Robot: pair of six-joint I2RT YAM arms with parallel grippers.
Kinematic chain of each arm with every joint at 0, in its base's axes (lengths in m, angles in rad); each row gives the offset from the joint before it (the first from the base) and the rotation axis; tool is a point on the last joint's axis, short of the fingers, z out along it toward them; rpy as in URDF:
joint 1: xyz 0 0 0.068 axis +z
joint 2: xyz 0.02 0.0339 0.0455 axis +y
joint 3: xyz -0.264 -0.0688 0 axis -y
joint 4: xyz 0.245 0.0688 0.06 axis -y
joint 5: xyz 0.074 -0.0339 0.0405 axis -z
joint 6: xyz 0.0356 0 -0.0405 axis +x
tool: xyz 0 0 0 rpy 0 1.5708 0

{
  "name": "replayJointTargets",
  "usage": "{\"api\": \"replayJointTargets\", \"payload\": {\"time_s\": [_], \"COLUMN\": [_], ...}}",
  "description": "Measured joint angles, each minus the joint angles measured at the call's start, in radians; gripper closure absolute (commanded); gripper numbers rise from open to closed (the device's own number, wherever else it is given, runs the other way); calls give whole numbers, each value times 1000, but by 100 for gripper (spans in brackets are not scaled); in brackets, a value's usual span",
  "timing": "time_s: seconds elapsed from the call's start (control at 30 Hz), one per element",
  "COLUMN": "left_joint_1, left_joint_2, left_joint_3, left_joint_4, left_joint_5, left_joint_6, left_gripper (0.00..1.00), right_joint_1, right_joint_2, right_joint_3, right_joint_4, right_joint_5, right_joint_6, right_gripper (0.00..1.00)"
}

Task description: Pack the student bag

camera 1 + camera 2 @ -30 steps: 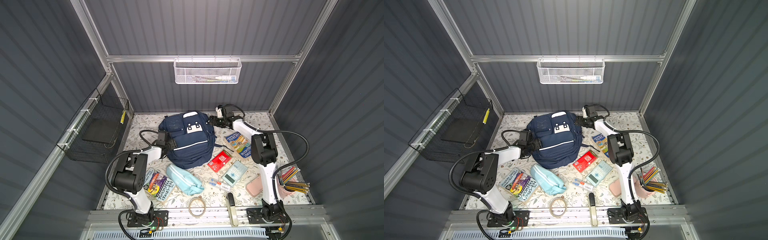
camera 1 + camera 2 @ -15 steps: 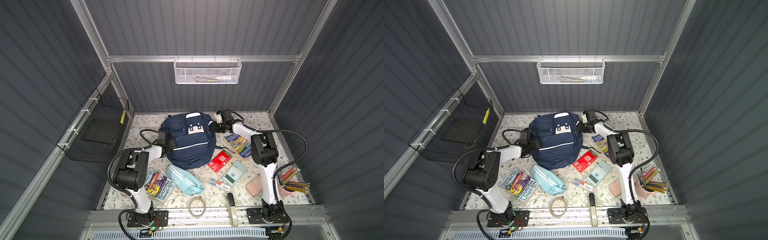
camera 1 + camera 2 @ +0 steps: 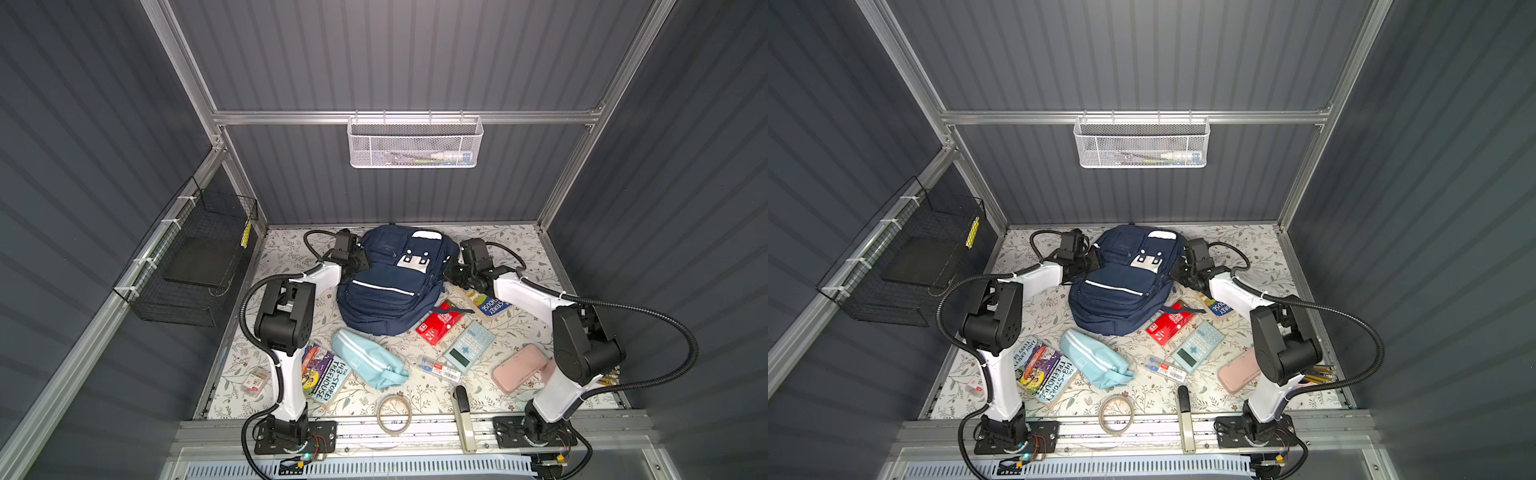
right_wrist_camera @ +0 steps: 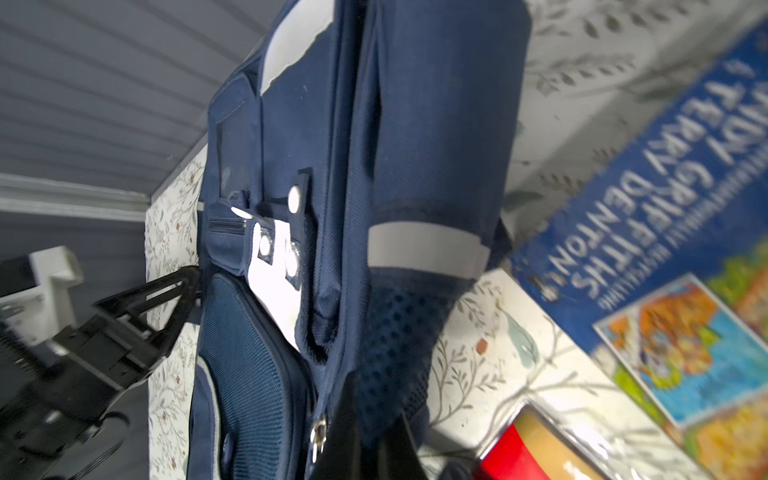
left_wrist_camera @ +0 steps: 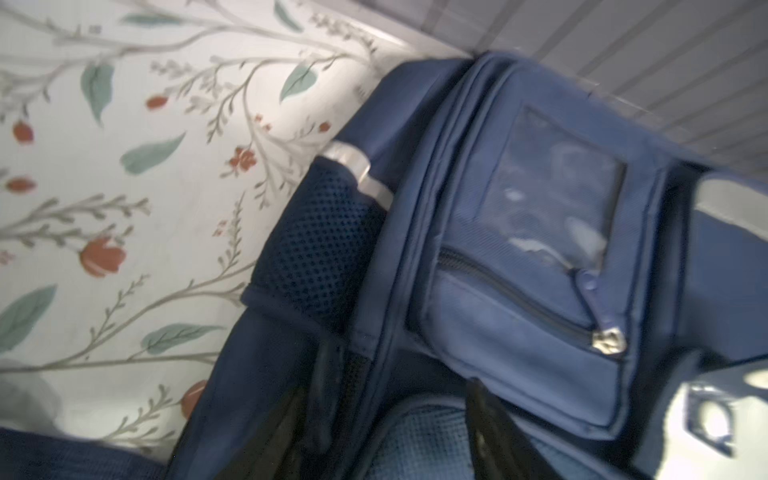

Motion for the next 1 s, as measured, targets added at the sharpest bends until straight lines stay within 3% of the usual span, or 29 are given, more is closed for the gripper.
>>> {"api": "replayJointTargets", "payload": {"time_s": [0.13, 0.23, 0.33, 0.53, 0.73, 0.83, 1.0], "left_joint_1": [-29, -110, -187, -170, -163, -164, -154], "left_joint_2": [-140, -320, -427, -313, -286, -282, -245], "left_joint_3": [-9, -63, -154, -295, -317, -318, -318], "left_joint_4": [-85, -130, -115, -127, -137, -125, -82], "left_joint_5": [-48, -79, -80, -92, -103, -116, -122], "left_joint_6": [52, 75, 71, 55, 26, 21, 18], "left_gripper": [34, 33, 34, 34, 35, 36, 39], "right_joint_1": [37, 53, 56, 55, -78, -143, -135], "right_joint_2": [4, 15, 47, 25, -2, 95, 282], "right_joint_3": [-19, -29, -13, 64, 134, 263, 463], "right_joint_4": [15, 52, 55, -124, -195, -230, -282], "right_joint_5": [60, 53, 4, 8, -31, -46, -70], "right_joint_6": [52, 80, 51, -196, -364, -409, -455], "right_gripper": [100, 80, 52, 20, 16, 18, 27]}}
